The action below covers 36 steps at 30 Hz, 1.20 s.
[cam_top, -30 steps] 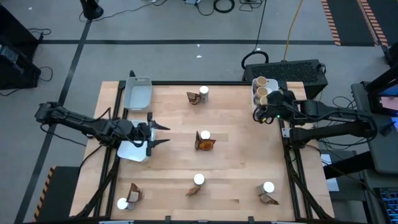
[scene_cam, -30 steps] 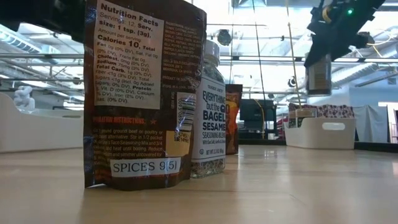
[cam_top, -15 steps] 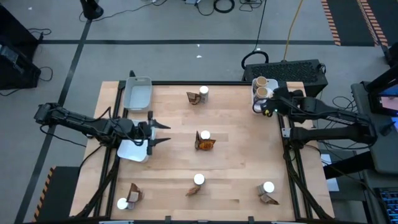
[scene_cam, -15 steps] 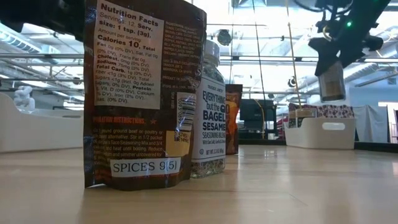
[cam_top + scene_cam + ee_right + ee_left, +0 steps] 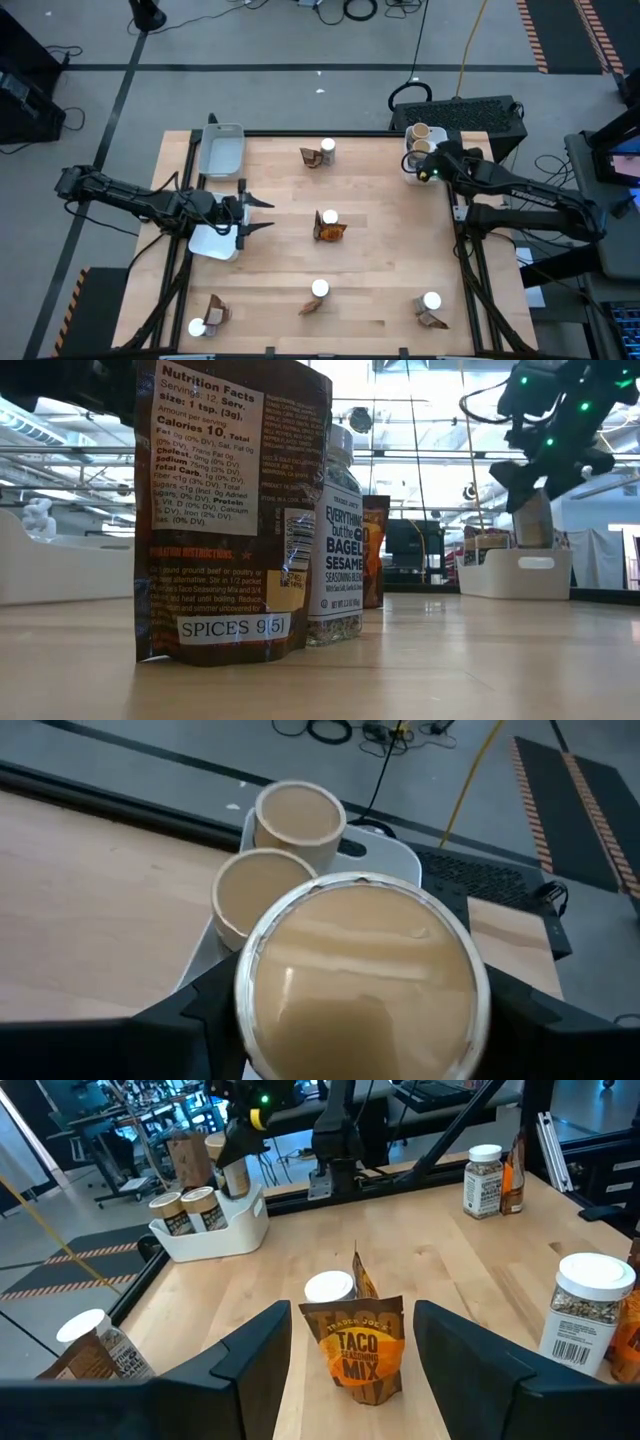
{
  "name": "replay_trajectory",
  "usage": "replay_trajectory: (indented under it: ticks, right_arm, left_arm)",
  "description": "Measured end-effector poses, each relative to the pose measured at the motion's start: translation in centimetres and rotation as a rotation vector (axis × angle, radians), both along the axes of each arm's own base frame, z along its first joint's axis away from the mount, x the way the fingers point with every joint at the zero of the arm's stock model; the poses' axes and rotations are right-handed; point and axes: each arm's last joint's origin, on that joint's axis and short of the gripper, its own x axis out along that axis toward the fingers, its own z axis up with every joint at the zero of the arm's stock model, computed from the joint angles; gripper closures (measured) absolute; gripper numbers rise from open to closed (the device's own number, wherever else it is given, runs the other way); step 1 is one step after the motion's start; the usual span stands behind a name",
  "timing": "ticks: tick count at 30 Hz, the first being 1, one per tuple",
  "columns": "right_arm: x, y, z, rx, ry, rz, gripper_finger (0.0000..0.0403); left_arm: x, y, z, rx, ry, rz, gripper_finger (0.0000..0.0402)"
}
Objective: Sort spices by type
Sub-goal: Put the gold seasoning bottle into the right white bin
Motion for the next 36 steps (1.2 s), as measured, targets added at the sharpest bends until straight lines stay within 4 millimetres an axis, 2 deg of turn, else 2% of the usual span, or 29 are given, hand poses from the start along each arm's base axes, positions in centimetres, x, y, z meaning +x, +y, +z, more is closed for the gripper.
replay_trajectory:
  ticks: [10,24,28,36]
  right_arm:
    - [-0.2,-1.0,-3.0,0.048,-0.033,0.006,0.0157]
    - [-0.4,-1.6,-3.5,0.088,-0.064,0.019,0.0156]
    - [-0.4,-1.5,-4.2,0.104,-0.048,0.017,0.0155]
    - [-0.8,-1.3,-5.7,0.122,-0.041,0.001,0.0116]
  left_arm:
    - [0.0,0.0,0.0,0.001,0.002,0.0,0.0188]
    - [0.0,0.0,0.0,0.0,0.002,0.0,0.0188]
    - [0.0,0.0,0.0,0.0,0.002,0.0,0.0188]
    - [0.0,0.0,0.0,0.0,0.002,-0.001,0.0188]
